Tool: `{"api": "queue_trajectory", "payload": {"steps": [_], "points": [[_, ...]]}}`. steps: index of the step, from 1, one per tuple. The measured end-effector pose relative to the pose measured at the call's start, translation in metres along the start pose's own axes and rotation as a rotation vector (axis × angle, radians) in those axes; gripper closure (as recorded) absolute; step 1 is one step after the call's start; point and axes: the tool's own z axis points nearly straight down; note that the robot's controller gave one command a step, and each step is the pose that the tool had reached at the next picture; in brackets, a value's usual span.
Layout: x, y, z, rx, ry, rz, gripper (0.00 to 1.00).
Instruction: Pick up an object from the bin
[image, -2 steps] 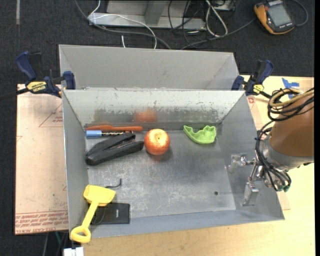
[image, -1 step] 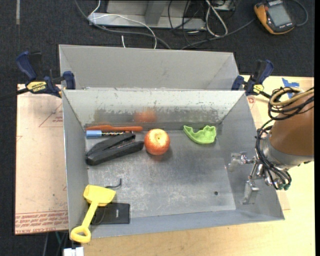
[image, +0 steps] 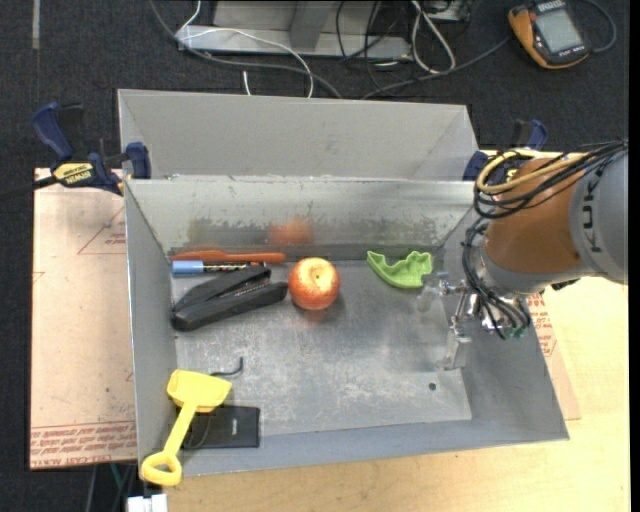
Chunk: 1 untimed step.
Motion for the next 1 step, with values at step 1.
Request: {"api": "queue_trajectory", "payload": {"steps": [1], "points": [[-0.078,-0.0058,-0.046,0.003,-0.012,0.011,0.0]]}}
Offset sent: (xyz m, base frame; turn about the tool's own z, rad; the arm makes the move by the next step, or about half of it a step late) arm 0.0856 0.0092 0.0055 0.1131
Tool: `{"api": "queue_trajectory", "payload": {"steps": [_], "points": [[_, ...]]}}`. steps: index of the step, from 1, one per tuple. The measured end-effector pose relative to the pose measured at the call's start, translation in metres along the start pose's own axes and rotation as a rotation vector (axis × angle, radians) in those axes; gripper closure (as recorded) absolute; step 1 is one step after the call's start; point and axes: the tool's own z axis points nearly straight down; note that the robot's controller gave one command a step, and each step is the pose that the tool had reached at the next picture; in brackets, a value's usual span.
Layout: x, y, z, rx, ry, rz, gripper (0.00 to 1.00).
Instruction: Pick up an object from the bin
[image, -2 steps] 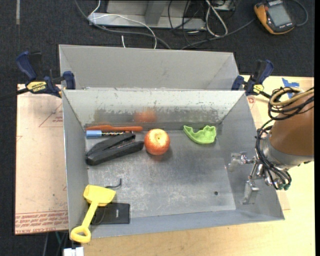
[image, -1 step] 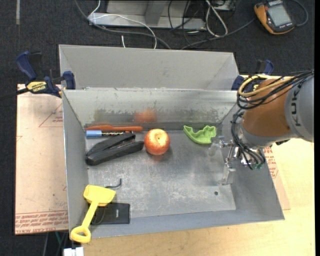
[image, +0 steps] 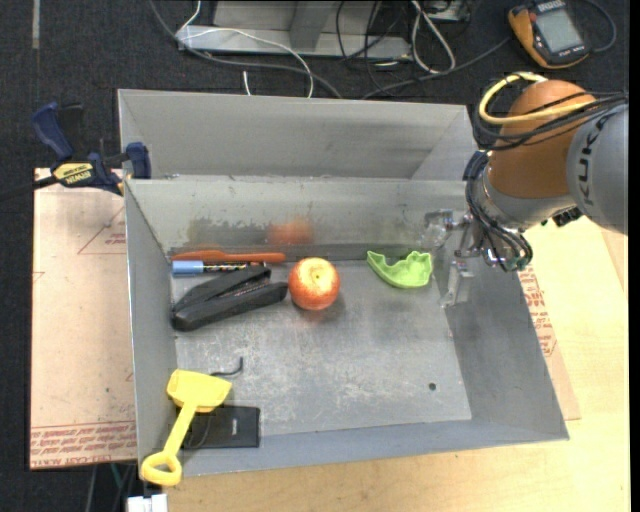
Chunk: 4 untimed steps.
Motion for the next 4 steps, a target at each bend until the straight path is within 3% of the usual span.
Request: {"api": "queue_trajectory", "payload": {"steps": [1,2,3,4], "points": [[-0.008,0.013,0.043,-0.008,0.022,0.101,0.0],[-0.01,0.012,0.062,-0.004,0.007,0.182,0.0],[-0.012,-0.009,0.069,-0.005,0.009,0.084,1.0],[-0.012,-0.009,0.069,-0.004,0.01,0.083,1.0]]}}
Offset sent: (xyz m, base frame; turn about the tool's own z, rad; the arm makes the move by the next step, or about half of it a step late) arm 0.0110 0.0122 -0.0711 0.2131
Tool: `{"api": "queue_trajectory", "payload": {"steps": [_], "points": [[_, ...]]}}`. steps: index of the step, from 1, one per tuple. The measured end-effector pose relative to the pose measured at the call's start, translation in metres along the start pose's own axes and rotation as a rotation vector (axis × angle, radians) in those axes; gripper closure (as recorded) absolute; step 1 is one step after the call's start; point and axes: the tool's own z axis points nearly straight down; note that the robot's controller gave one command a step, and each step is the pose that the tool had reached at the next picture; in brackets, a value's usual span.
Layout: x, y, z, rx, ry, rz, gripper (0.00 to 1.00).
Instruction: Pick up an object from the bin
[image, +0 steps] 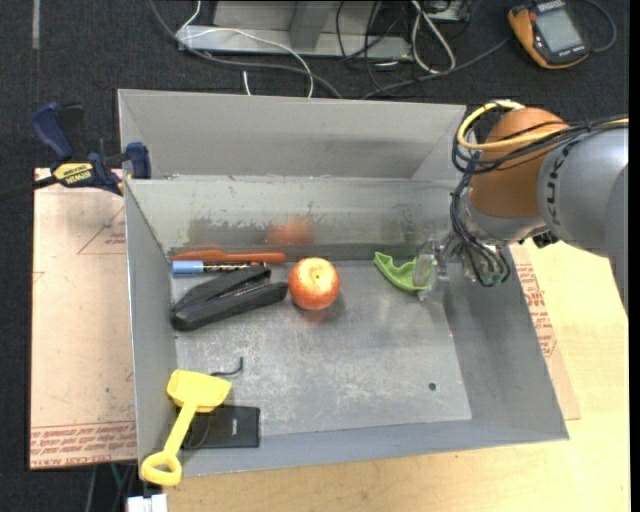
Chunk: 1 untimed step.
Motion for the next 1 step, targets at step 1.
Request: {"api": "queue_trajectory", "payload": {"steps": [1], "points": [[0.0029,0.0009,-0.0223,-0.002,0.01,0.0,1.0]]}}
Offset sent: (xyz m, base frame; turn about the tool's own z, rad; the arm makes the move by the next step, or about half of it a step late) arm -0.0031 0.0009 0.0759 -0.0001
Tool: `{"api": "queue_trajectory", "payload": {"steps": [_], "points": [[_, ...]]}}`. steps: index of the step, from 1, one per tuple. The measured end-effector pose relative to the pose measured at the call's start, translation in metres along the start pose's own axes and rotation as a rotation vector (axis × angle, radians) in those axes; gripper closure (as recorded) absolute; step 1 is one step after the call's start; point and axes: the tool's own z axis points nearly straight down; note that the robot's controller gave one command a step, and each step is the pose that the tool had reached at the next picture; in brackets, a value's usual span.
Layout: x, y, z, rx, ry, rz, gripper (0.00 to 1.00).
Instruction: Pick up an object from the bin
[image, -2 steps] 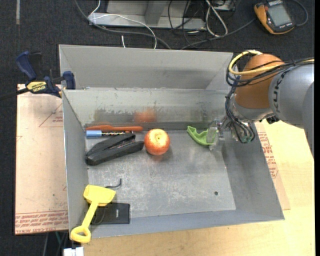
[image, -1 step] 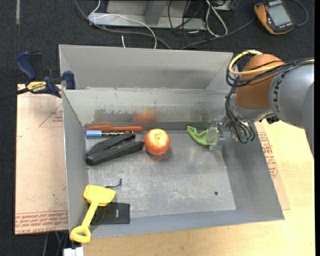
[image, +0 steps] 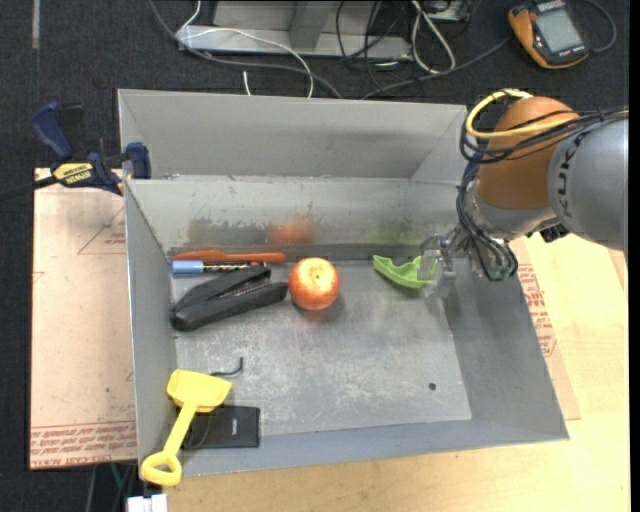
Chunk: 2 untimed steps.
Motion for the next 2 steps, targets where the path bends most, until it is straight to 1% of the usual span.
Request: {"api": "queue_trajectory", "payload": {"steps": [1,2], "points": [[-0.002,0.0,-0.032,0.001,-0.008,-0.001,1.0],[-0.003,0.0,-0.052,0.001,-0.011,-0.001,1.0]]}}
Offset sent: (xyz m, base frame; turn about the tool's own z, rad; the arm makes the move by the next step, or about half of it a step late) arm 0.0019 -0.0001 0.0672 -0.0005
